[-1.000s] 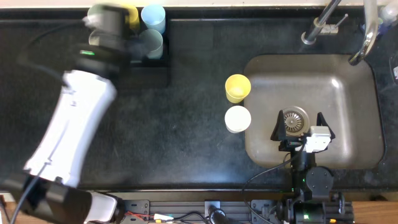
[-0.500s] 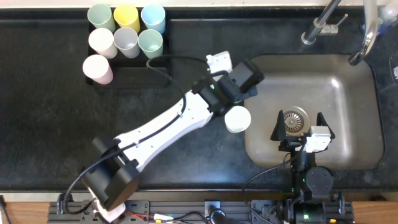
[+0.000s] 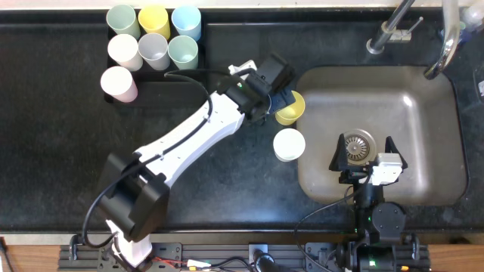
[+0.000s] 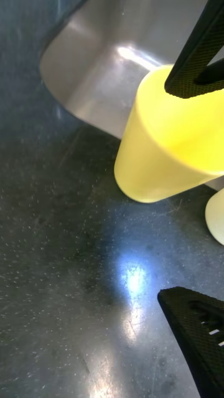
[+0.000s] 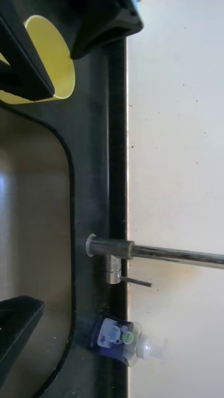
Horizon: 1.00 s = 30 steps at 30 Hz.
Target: Store Cups
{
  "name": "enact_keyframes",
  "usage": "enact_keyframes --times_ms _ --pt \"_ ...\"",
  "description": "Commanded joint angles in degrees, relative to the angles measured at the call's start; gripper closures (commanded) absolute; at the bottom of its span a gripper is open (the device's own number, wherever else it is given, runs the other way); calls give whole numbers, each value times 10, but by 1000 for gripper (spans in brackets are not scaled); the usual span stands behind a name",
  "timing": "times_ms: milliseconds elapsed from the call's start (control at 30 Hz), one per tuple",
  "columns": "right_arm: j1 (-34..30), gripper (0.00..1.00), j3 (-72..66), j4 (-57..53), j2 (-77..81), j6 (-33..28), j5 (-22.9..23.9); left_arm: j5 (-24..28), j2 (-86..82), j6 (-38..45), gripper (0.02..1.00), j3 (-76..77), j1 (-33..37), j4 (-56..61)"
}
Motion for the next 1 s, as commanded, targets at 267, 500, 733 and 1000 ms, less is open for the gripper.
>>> enact_keyframes --times_ms 267,500,733,1000 --pt "-4 5 -8 3 -4 -2 -3 41 32 -12 97 12 2 -2" --pt "-4 3 -8 3 -4 -2 -3 26 32 -21 982 13 8 7" --pt "-4 5 -8 3 -4 -2 -3 0 30 -21 982 22 19 17" --pt "-4 3 -8 3 -4 -2 -3 -19 -68 -21 982 49 134 -146"
